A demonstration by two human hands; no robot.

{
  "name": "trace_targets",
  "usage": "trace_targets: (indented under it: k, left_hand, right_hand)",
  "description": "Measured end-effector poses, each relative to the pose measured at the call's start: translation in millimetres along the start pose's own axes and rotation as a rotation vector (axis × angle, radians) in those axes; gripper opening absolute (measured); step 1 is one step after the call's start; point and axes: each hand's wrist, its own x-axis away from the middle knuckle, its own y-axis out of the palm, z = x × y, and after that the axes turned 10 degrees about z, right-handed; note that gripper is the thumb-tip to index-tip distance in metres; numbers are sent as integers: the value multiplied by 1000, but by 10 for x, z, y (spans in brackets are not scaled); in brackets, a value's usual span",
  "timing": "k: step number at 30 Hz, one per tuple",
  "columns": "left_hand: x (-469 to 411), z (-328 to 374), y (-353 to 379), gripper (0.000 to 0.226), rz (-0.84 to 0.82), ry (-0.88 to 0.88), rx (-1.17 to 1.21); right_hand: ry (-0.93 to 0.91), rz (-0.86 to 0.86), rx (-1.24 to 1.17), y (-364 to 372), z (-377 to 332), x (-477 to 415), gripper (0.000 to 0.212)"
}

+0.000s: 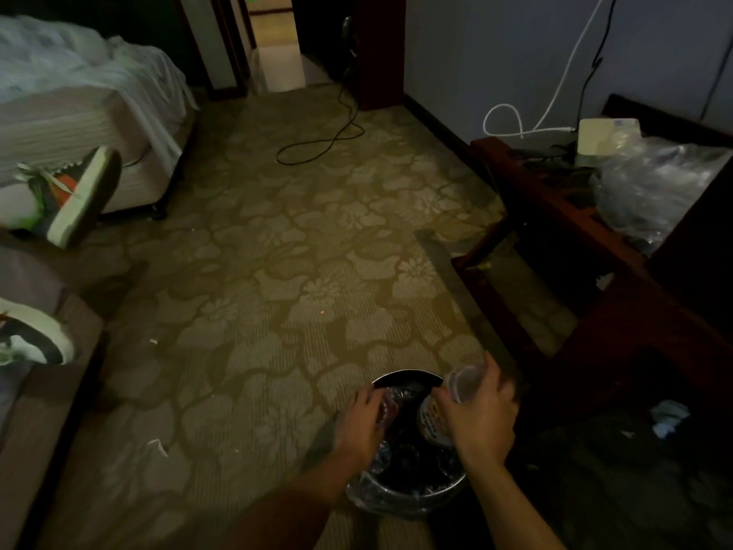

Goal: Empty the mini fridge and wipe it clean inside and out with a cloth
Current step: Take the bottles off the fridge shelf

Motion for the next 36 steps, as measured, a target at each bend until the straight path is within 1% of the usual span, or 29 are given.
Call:
trace_targets:
  k: [3,5,6,7,9,10,11,13,15,18,20,22,25,27,29,31,33,36]
  left_hand:
    - [16,-28,70,61,23,-22,35]
    - [-2,-12,67,53,44,-11,40]
    - [-12,1,65,47,4,-3,34]
    - [-13,23,62,41,-73,0,7]
    - [18,54,88,33,-310,-33,-86]
    - [42,57,121,32,-402,-59,-118]
    - [65,50,155,31,-443,-73,-129]
    - [99,54,191,30,-453,-81,-112]
    - [112,45,211,34,-446,-81,-91]
    - [135,20,191,46,-413,-68,-18]
    - [148,-11,190,49,-405,-66,31]
    - [146,-15,178,52,-390,-51,72]
    - [120,16,152,57,-323,-14,169]
    - [101,51,144,64,-275,-5,211]
    - [82,93,130,79,-196,-19,210]
    - [54,137,82,88,-70,-31,205]
    - [3,155,61,88,15,74,208]
    - [-47,237,13,78,19,269,116]
  right_hand:
    - [-9,-8,16,72,1,27,93]
    - [-27,-20,40,113,4,54,91]
    - [-33,-27,48,132,10,67,90]
    - [-39,-34,56,149,18,79,90]
    - [-50,-49,77,168,40,97,90]
    - [-54,-51,84,178,53,97,89]
    - [-54,-52,86,188,70,94,89]
    - [-57,-58,81,202,101,86,88]
    - [-67,-85,102,226,144,68,85]
    - [-55,-180,174,275,246,88,81]
    - [-45,-246,219,313,307,150,71]
    - [-48,-343,250,363,349,226,60]
    - [-60,-547,215,476,387,338,45]
    - [-65,-619,195,575,419,401,37]
    - [-59,-602,207,621,429,432,41]
    - [-61,-533,231,607,402,421,49]
    - [-54,-472,252,616,400,390,51]
    - [-28,-395,281,622,404,355,52]
